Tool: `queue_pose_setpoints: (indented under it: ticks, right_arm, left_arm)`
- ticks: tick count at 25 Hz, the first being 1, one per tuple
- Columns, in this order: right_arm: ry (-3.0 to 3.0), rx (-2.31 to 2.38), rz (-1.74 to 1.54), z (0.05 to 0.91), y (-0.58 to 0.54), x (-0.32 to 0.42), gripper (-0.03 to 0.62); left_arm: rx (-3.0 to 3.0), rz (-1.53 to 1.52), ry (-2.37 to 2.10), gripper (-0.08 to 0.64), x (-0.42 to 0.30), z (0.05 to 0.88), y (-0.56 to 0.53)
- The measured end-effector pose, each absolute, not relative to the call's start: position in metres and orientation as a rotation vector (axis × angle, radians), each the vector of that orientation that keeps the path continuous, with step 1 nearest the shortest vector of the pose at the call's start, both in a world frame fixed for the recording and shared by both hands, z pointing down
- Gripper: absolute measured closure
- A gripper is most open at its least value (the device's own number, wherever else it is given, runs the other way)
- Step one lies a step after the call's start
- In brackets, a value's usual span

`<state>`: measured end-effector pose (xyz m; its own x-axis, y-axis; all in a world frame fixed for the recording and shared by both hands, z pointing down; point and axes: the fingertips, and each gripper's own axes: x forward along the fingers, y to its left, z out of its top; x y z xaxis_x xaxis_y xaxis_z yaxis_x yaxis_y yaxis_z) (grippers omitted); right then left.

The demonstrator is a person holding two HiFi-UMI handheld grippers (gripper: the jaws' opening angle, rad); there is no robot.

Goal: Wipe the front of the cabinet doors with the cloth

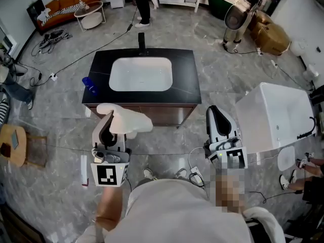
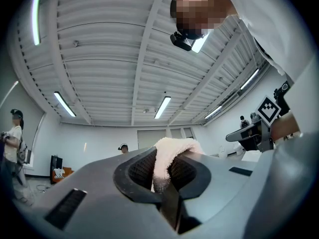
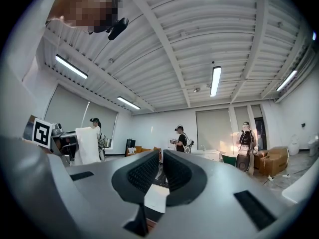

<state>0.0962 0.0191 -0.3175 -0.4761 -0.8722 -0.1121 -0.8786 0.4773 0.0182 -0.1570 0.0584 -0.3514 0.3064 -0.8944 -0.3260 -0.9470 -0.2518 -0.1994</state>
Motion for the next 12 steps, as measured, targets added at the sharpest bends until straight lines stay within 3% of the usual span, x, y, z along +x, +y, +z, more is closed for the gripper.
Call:
queue_pose_setpoints:
  ticks: [12]
  right_arm:
    - [2.611, -1.53, 0.124, -0.329, 0.021, 0.103, 0.538]
  left_arm:
    - [-2.19, 0.21, 1.635, 0.508, -0.147, -0.367, 0.062]
